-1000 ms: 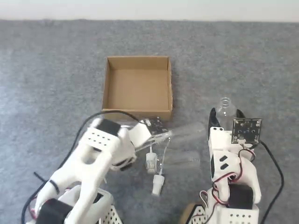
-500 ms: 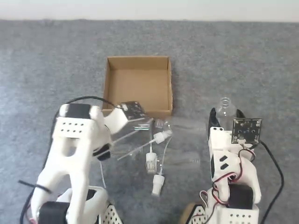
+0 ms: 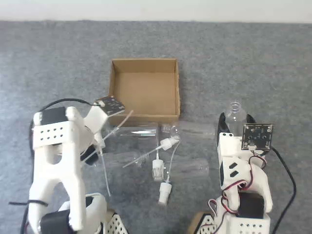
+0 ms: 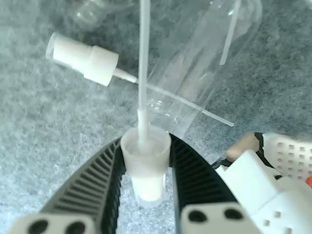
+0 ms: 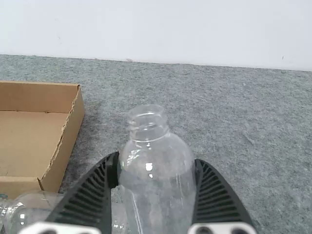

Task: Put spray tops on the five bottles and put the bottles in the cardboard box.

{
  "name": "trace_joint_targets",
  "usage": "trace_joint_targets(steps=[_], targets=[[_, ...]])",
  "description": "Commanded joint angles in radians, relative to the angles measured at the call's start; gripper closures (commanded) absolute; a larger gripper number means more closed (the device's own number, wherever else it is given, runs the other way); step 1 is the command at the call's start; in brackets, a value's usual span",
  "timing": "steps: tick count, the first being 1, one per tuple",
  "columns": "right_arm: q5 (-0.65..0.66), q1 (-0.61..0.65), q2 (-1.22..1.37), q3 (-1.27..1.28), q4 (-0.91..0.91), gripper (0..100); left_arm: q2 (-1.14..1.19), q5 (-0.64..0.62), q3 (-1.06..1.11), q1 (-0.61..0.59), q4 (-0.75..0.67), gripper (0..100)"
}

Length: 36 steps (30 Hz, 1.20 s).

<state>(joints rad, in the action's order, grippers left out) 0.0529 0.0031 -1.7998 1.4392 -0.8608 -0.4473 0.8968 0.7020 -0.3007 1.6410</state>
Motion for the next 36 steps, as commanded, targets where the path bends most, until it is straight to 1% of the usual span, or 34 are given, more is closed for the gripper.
trace_joint_targets(steps=[1,10,12,16,22,28,32,36], targets=[[-0.005,-0.005,-0.016,-0.011,0.024,95.7,-0.002,0.011,-0.051,-0.066,0.006,96],[-0.005,-0.005,-0.016,-0.011,0.024,95.7,-0.002,0.011,-0.059,-0.186,0.005,96],[-0.005,-0.005,-0.016,-0.011,0.024,95.7,-0.002,-0.014,-0.079,-0.219,0.005,96],[-0.005,-0.005,-0.015,-0.011,0.024,95.7,-0.002,-0.147,-0.124,-0.281,0.005,96],[-0.005,-0.005,-0.015,-0.011,0.024,95.7,0.0,-0.367,-0.156,-0.29,-0.011,96],[-0.005,-0.005,-0.015,-0.011,0.021,95.7,0.005,-0.657,-0.15,-0.292,-0.11,96],[-0.005,-0.005,-0.015,-0.011,0.021,95.7,0.006,-0.853,-0.15,-0.292,-0.123,96],[-0.005,-0.005,-0.015,-0.011,0.022,95.7,0.006,-1.019,-0.15,-0.292,-0.147,96]])
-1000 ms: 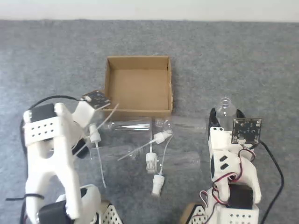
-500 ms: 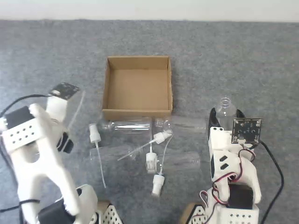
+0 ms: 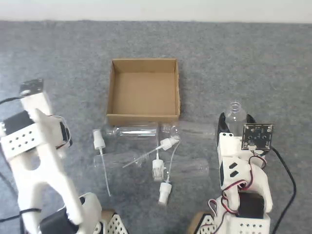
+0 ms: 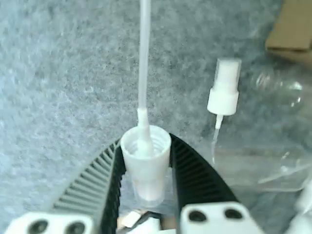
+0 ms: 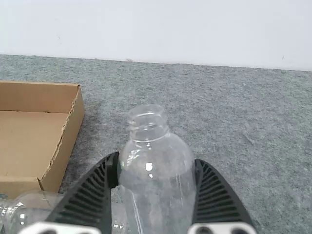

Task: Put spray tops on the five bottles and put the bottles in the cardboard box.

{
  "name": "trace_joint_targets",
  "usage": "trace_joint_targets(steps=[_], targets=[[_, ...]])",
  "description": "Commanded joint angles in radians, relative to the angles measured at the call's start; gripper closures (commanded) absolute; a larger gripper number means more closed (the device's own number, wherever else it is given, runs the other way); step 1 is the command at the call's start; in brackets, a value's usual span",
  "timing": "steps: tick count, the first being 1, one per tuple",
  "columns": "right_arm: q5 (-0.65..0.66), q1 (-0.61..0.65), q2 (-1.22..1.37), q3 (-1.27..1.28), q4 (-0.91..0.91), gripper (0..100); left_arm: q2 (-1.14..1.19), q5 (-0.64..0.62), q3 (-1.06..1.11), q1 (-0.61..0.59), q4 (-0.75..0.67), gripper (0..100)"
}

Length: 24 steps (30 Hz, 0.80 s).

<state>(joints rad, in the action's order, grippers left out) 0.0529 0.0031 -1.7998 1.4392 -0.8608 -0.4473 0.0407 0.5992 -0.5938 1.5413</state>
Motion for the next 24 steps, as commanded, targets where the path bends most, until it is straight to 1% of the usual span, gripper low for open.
trace_joint_targets(steps=[1,8,20,24], targets=[[-0.005,-0.005,-0.015,-0.011,0.022,95.7,0.006,-0.201,-0.045,0.002,-0.068,96],[-0.003,-0.005,-0.015,-0.011,0.022,95.7,0.0,-0.439,0.016,0.002,-0.198,96],[-0.003,-0.005,-0.015,-0.011,0.022,95.7,0.0,-0.79,0.13,0.002,-0.466,96],[-0.003,-0.005,-0.015,-0.011,0.022,95.7,0.003,-0.895,0.14,0.002,-0.534,96]])
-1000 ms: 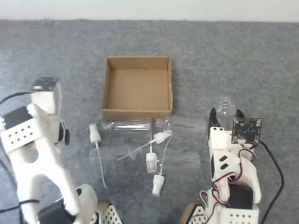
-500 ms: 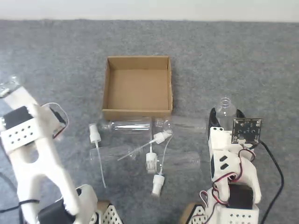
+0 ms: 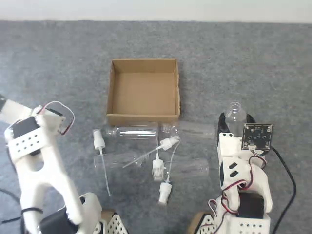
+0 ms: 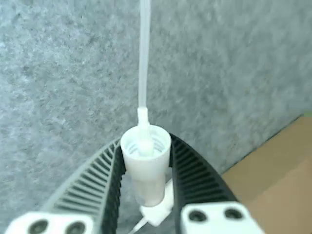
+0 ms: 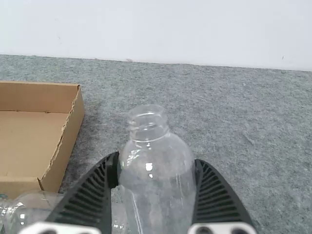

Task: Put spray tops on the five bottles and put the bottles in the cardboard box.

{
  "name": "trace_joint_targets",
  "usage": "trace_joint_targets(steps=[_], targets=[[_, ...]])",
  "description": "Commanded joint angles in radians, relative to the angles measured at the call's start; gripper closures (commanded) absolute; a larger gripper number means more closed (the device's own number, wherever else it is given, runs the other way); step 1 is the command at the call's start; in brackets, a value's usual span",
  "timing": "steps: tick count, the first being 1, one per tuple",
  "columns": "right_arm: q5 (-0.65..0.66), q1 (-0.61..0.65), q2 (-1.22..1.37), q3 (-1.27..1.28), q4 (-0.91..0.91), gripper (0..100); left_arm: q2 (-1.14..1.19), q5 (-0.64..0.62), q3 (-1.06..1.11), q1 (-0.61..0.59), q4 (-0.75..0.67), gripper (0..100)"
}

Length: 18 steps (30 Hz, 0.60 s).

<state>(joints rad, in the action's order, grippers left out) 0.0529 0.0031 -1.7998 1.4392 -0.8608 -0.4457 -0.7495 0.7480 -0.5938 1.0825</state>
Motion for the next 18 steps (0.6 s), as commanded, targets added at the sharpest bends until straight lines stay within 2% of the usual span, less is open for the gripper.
trace_joint_targets(steps=[1,11,18], targets=[[-0.003,-0.005,-0.015,-0.011,0.022,95.7,0.003,-0.126,-0.01,0.002,-0.084,96],[-0.003,-0.005,-0.015,-0.011,0.022,95.7,0.005,-0.325,-0.016,0.002,-0.112,96],[-0.003,-0.005,-0.015,-0.011,0.022,95.7,0.006,-0.33,-0.008,-0.014,-0.147,96]])
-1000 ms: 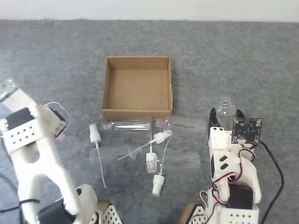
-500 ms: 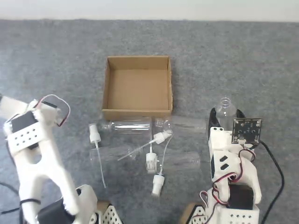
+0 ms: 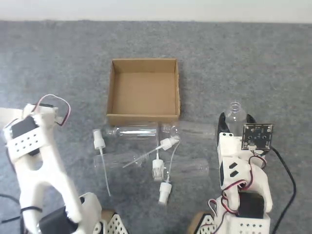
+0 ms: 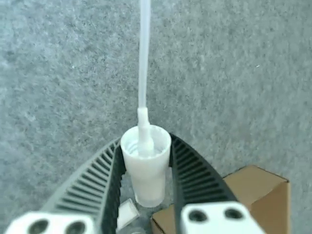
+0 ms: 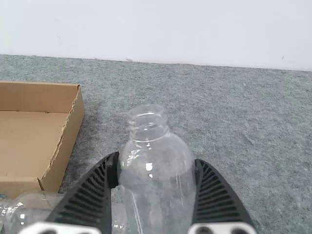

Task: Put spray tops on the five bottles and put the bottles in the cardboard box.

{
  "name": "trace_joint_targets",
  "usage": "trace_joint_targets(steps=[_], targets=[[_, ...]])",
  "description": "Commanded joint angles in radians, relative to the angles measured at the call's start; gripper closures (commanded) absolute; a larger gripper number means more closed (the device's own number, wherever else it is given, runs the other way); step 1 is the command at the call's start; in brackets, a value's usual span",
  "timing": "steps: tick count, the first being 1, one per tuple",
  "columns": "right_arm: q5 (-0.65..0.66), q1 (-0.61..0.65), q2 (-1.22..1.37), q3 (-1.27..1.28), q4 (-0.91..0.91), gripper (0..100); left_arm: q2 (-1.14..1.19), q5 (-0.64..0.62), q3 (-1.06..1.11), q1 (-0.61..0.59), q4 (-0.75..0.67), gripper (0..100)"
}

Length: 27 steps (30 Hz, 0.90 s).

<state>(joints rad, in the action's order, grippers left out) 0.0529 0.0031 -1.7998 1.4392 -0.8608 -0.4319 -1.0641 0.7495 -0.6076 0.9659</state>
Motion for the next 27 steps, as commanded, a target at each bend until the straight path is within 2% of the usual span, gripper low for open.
trace_joint_targets(steps=[1,5,12,17,23,27], targets=[[-0.003,-0.005,-0.015,-0.011,0.022,95.7,-0.008,-0.015,-0.01,0.0,-0.031,96],[-0.003,-0.005,-0.015,-0.011,0.022,95.6,-0.011,-0.015,-0.01,0.0,-0.031,94],[-0.003,-0.005,-0.015,-0.011,0.022,95.6,-0.015,-0.015,-0.01,0.0,-0.028,73],[-0.003,-0.005,-0.015,-0.011,0.022,95.6,-0.017,-0.011,-0.019,0.0,0.026,73],[-0.003,-0.005,-0.015,-0.011,0.022,95.6,-0.017,-0.003,-0.021,-0.008,0.028,73],[-0.003,-0.005,-0.015,-0.011,0.022,95.5,-0.017,0.098,-0.021,-0.015,0.028,74]])
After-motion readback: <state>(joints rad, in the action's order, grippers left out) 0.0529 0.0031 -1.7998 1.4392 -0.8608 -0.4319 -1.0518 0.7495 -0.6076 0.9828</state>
